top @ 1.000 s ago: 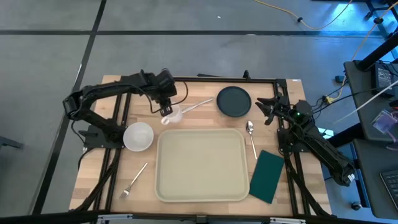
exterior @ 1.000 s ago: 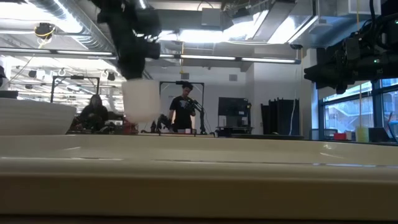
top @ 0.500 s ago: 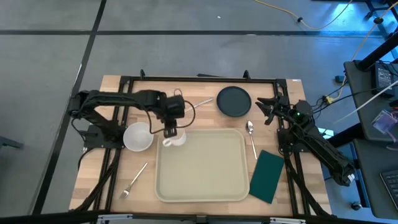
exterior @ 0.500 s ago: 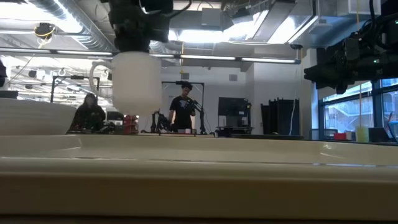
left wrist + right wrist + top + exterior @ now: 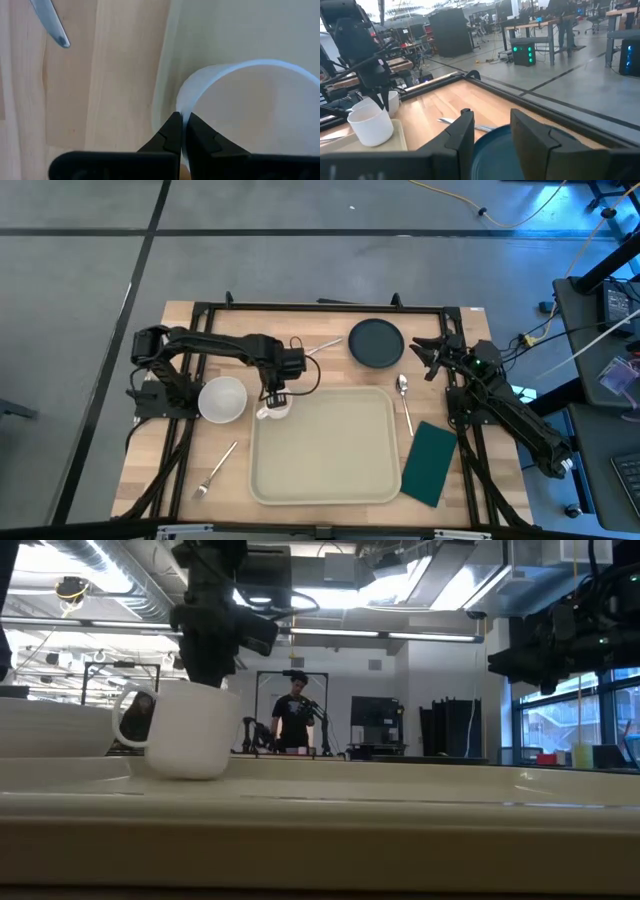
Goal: Set up tray
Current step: Put the white mug on the brown serving tray
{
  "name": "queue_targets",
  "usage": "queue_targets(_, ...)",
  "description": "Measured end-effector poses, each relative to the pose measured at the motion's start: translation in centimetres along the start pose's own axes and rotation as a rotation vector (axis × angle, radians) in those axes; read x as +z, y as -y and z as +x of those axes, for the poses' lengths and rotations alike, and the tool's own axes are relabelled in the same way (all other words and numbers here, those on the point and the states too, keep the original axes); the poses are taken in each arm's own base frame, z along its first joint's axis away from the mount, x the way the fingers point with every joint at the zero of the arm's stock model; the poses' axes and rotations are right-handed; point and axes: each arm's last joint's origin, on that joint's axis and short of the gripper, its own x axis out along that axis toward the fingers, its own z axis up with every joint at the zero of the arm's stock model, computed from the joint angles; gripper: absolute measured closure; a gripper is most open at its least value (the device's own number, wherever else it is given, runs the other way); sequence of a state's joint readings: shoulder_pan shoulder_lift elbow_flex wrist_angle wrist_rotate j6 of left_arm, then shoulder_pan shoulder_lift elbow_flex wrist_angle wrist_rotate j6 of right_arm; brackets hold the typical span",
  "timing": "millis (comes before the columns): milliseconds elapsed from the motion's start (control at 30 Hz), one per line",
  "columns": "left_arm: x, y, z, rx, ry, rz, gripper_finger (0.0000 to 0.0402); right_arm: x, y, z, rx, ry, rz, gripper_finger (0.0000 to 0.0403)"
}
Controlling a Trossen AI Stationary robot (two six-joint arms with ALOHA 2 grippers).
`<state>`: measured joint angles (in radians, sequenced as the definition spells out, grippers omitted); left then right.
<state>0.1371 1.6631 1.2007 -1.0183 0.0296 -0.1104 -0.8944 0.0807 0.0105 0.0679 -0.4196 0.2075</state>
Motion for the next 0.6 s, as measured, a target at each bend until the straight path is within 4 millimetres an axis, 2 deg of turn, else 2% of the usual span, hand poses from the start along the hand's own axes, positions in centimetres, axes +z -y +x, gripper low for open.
queue_targets(267, 0.0, 0.2, 0.0, 0.004, 0.005, 0.009, 0.0398, -0.4, 0.2, 0.3, -0.01, -0.046, 0.016, 0.0274)
queue_targets(600, -0.2, 1.9, 0.1, 0.059, 0.018, 0.039, 0.0398, -0.5, 0.3, 0.4, -0.014, -0.061, -0.003, 0.0274)
